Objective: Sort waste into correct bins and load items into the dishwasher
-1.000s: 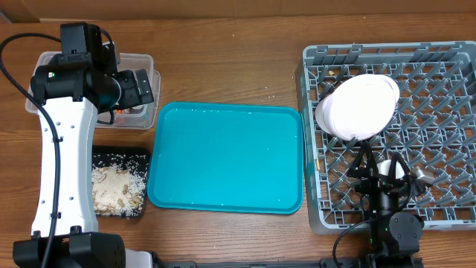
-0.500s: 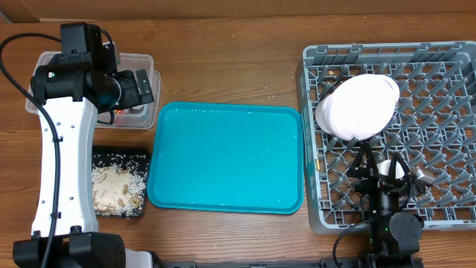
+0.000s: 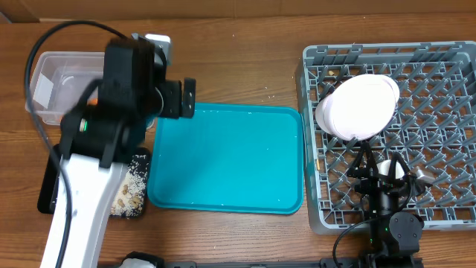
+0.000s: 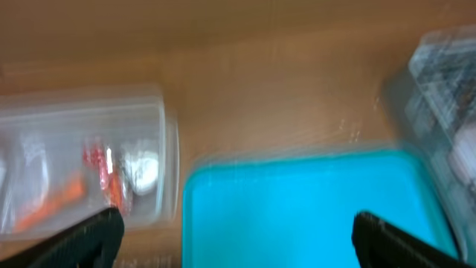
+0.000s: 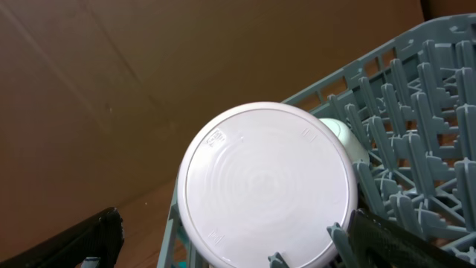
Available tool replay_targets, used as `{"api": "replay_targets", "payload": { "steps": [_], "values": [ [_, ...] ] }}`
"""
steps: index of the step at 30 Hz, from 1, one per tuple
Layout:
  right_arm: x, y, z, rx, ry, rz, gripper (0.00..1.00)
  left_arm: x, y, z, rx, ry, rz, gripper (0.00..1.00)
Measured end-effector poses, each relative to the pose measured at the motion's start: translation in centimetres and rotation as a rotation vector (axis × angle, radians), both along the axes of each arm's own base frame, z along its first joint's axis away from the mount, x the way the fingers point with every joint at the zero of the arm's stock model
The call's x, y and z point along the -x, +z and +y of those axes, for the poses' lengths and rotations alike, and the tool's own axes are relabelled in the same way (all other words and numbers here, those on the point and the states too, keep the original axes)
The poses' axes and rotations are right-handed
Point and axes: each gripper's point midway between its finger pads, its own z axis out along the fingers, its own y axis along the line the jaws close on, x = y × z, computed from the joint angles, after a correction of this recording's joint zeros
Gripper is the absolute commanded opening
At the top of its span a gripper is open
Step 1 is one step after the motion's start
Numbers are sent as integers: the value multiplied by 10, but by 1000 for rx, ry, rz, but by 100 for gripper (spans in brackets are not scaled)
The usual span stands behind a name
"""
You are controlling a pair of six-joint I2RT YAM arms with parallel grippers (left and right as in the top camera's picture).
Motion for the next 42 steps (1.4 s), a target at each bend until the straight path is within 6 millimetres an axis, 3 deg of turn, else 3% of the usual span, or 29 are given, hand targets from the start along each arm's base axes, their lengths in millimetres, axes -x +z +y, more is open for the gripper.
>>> {"api": "replay_targets", "payload": {
  "steps": [3, 5, 9, 13, 19, 24, 31, 38, 42],
  "values": [
    [0, 0, 0, -1, -1, 0, 100, 6, 17, 2, 27, -2, -166, 100],
    [0, -1, 0, 0, 0, 2, 100, 14, 11, 7, 34, 3, -210, 100],
    [0, 0, 0, 0, -1, 1, 100, 27, -29, 19, 61, 35, -289, 100],
    [0, -1, 0, 0, 0, 2, 100, 53, -68, 36, 96, 87, -346, 100],
    [0, 0, 0, 0, 0, 2, 100, 93, -93, 73, 183, 238, -461, 100],
    [0, 0, 0, 0, 0, 2, 100, 111, -111, 86, 213, 288, -533, 100],
    [0, -1, 0, 0, 0, 2, 100, 121, -127, 85, 245, 280, -603, 100],
    [0, 0, 0, 0, 0, 2, 100, 114, -182, 85, 275, 313, -500, 100],
    [0, 0, 0, 0, 2, 1, 100, 112, -179, 85, 297, 318, -518, 100]
  ]
}}
